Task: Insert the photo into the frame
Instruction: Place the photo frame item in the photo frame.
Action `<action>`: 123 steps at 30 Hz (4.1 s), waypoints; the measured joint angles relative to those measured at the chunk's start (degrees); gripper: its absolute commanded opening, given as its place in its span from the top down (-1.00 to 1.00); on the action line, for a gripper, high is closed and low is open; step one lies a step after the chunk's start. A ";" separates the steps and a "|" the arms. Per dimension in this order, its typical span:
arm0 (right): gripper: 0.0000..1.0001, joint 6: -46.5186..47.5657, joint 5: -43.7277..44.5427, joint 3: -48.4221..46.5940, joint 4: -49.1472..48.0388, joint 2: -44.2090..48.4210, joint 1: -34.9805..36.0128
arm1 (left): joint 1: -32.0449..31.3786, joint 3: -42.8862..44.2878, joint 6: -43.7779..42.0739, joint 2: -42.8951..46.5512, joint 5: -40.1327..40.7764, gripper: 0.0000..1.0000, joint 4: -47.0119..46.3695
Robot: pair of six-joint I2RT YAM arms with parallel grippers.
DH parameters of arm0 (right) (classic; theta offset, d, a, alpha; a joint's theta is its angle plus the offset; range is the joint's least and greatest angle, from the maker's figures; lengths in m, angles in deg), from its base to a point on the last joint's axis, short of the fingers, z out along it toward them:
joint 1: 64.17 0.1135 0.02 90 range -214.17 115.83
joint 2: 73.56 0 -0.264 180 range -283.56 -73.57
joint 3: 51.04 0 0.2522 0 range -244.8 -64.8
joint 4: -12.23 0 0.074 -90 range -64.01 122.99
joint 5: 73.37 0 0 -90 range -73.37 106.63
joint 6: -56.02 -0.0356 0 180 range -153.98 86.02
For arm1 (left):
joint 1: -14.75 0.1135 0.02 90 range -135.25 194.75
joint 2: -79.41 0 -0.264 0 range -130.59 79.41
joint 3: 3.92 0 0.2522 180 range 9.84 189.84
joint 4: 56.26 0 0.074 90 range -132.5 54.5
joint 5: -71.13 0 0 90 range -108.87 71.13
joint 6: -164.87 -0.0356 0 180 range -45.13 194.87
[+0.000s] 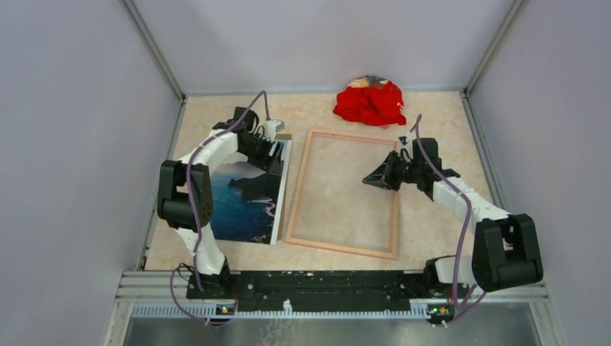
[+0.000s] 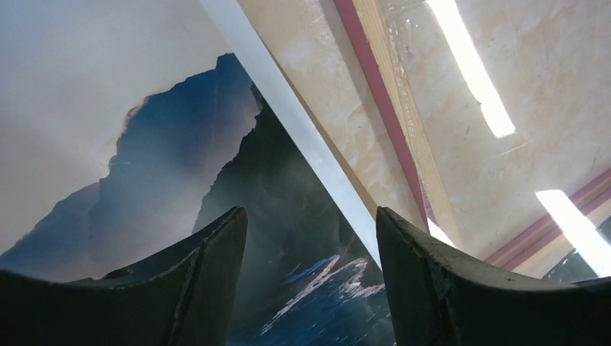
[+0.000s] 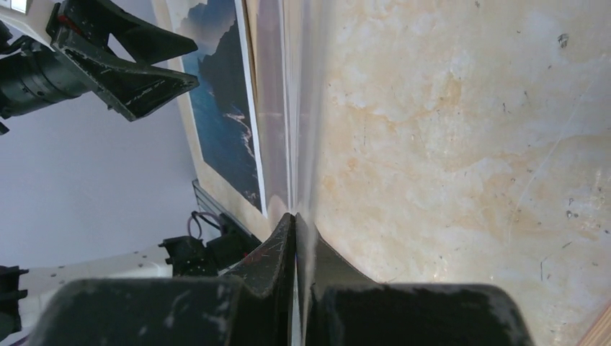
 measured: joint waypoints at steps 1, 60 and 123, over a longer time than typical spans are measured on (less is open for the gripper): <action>1.00 0.74 -0.07 -0.02 0.02 -0.09 0.00 | -0.46 -0.22 0.00 0.00 0.37 -0.43 -0.26; 1.00 17.86 -1.73 -9.49 9.75 -14.93 -4.11 | -12.26 -0.28 2.67 -5.42 7.69 -0.14 -5.42; 1.00 -5.70 -14.47 -5.44 -17.90 -10.64 -1.92 | -12.26 -0.42 2.54 -5.79 4.44 1.00 -5.81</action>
